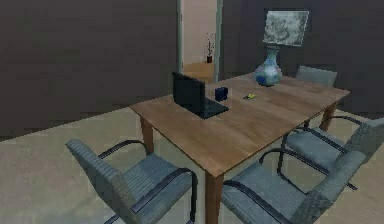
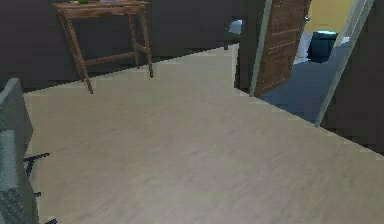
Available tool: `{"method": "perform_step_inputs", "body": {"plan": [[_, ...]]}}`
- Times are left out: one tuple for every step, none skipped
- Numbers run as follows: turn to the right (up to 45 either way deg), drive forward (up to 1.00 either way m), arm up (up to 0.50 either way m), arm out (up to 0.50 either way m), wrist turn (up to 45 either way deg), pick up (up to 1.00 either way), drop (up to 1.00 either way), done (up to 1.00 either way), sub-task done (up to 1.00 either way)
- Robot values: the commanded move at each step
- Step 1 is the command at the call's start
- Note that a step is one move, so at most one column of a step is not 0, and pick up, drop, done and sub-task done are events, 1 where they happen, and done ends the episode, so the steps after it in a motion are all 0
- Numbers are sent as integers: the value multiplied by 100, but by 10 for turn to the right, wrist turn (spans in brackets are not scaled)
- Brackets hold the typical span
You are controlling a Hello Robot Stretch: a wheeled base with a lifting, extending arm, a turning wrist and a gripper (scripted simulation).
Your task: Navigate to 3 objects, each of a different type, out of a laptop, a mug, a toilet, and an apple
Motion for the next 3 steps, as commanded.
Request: {"method": "perform_step_inputs", "body": {"plan": [[-450, 0, 0, 0, 0, 0, 0, 0, 0], [-360, 0, 0, 0, 0, 0, 0, 0, 0], [-30, 0, 0, 0, 0, 0, 0, 0, 0]]}}
